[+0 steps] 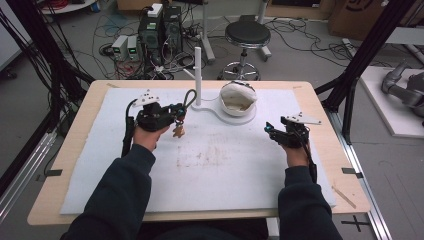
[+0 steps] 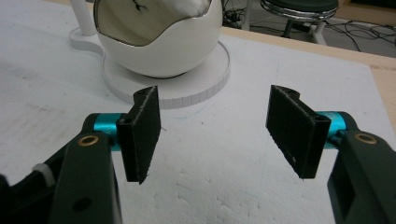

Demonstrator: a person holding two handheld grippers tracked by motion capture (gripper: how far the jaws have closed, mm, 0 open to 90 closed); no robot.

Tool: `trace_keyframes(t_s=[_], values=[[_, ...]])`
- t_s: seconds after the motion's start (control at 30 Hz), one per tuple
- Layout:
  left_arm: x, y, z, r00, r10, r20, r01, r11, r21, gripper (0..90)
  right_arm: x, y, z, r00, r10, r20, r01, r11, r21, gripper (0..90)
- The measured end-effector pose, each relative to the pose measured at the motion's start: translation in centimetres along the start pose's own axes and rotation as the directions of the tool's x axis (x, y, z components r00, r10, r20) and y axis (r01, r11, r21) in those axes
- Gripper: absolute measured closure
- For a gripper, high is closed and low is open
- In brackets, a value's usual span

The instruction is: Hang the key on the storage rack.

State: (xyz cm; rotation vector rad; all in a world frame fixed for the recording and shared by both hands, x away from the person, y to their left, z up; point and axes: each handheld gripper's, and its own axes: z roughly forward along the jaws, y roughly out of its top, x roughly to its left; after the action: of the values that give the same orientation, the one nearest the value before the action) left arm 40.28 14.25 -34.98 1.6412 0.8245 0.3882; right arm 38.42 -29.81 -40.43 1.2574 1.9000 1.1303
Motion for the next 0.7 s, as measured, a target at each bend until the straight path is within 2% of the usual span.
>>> trace_keyframes(t_s=[0.23, 0.37, 0.43, 0.53, 0.7], values=[[1.3, 3.3, 0.9, 1.0000, 0.009, -0.001, -0.009, 0.9985, -0.054, 75.9, -0.2, 0.0, -0.1, 1.0000, 0.006, 0.001, -0.006, 1.000, -0.003, 36.1], [1.8, 4.8, 1.9, 0.9998, 0.017, -0.007, -0.017, 0.9985, -0.051, 75.9, -0.3, -0.1, -0.1, 1.0000, 0.008, -0.002, -0.008, 1.000, -0.003, 36.1], [1.9, 5.5, 2.7, 0.9994, 0.029, -0.019, -0.030, 0.9990, -0.034, 75.8, -0.2, -0.2, -0.1, 0.9999, 0.011, -0.007, -0.011, 1.000, 0.002, 36.2], [2.3, 5.8, 3.9, 0.9987, 0.020, -0.047, -0.020, 0.9998, -0.001, 75.9, -0.2, -0.2, 0.0, 1.0000, 0.002, -0.009, -0.002, 1.000, 0.007, 36.2], [3.1, 5.5, 5.5, 0.9951, 0.006, -0.099, -0.002, 0.9992, 0.040, 75.8, -0.1, -0.3, 0.0, 0.9998, 0.006, -0.016, -0.006, 1.000, 0.011, 36.2]])
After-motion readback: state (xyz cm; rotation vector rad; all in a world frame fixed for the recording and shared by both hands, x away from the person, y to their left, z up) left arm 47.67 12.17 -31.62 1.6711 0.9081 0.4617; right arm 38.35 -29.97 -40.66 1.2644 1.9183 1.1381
